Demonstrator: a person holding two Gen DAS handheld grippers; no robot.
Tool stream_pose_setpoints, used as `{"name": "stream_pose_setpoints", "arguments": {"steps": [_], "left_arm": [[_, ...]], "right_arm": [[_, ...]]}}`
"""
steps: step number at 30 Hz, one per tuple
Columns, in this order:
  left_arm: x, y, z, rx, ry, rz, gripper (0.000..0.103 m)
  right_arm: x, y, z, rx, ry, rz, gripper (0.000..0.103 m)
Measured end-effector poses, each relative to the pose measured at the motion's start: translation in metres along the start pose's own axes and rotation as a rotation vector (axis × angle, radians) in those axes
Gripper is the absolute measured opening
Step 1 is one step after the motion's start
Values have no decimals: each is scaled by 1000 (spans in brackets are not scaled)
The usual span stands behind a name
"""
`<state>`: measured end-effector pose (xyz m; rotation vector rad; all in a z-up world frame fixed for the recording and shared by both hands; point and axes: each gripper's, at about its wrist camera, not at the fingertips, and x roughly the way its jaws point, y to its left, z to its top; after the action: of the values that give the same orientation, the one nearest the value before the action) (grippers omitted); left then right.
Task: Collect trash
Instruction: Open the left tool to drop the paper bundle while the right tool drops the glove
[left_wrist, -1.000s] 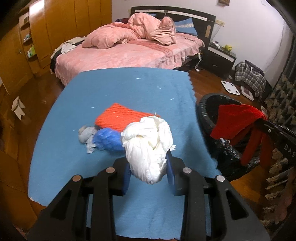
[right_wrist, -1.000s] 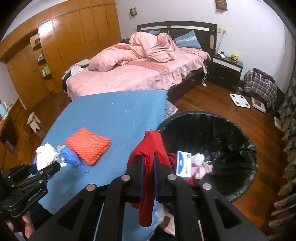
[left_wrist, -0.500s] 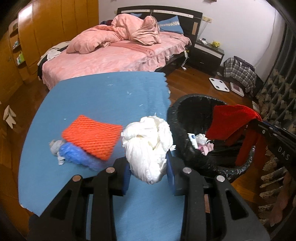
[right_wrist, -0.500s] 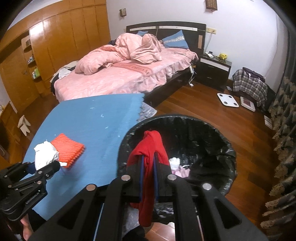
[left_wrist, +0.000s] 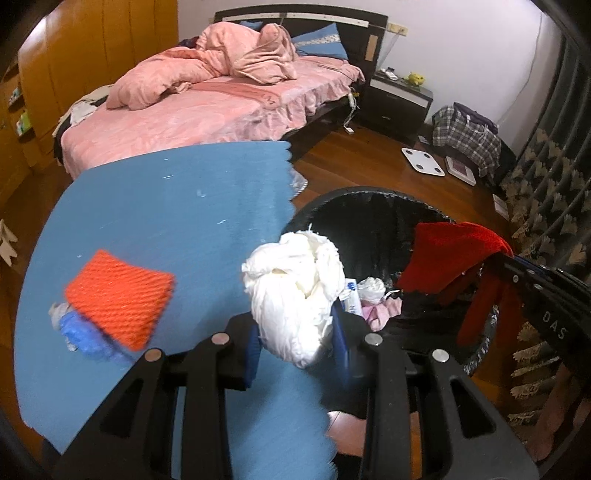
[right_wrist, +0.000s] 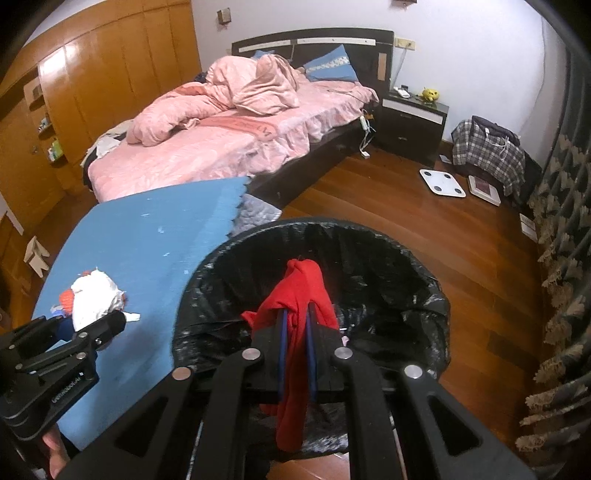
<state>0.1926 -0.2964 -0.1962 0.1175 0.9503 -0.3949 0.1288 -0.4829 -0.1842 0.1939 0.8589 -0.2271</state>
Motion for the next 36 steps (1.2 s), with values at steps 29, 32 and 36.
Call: {"name": "stream_pose_setpoints", "arguments": {"steps": [29, 32, 36], "left_arm": [[90, -30, -1, 100, 76, -44, 63], [76, -11, -6, 84, 64, -32, 63], [54, 19, -16, 63, 49, -11, 63]], "right_arm": [[86, -61, -27, 71, 168, -32, 25], [72, -52, -31, 76, 147, -27, 25], [48, -26, -37, 50, 111, -13, 27]]}}
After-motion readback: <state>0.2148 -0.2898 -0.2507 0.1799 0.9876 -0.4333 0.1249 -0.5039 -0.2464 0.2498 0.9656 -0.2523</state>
